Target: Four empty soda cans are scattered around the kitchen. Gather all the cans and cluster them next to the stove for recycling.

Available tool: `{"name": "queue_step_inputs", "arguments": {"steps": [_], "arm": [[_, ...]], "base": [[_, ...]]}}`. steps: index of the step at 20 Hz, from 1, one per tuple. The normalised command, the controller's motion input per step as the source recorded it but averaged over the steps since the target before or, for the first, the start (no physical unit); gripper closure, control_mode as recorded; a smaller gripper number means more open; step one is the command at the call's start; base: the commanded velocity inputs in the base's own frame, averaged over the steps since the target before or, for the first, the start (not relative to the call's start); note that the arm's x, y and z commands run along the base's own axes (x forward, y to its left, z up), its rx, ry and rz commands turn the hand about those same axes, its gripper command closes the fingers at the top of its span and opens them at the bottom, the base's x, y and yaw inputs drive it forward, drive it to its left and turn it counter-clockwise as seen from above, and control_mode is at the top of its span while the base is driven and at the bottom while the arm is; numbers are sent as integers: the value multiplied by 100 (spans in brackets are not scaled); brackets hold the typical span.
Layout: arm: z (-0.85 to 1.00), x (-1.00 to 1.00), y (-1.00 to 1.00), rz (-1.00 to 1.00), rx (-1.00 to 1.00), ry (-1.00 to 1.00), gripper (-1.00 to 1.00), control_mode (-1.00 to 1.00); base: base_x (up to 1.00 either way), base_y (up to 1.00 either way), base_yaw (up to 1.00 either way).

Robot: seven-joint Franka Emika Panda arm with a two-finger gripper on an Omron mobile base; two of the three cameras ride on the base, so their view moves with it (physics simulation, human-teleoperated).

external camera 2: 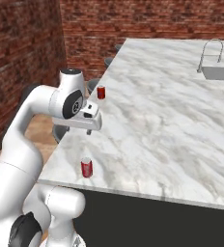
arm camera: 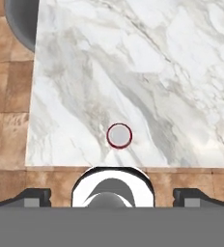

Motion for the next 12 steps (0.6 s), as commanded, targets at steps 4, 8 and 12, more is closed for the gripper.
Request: {"name": "queue_step_inputs", "arguments": {"steps": [4, 8, 12], "arm": [[-33, 0, 0, 0, 0, 1, -100, -100], [-42, 0, 0, 0, -1, 0, -100, -100], [-41, 0, 0, 0, -4, 0, -100, -100]], "base": [[0, 0, 0], [0, 0, 0], [0, 0, 0]]}}
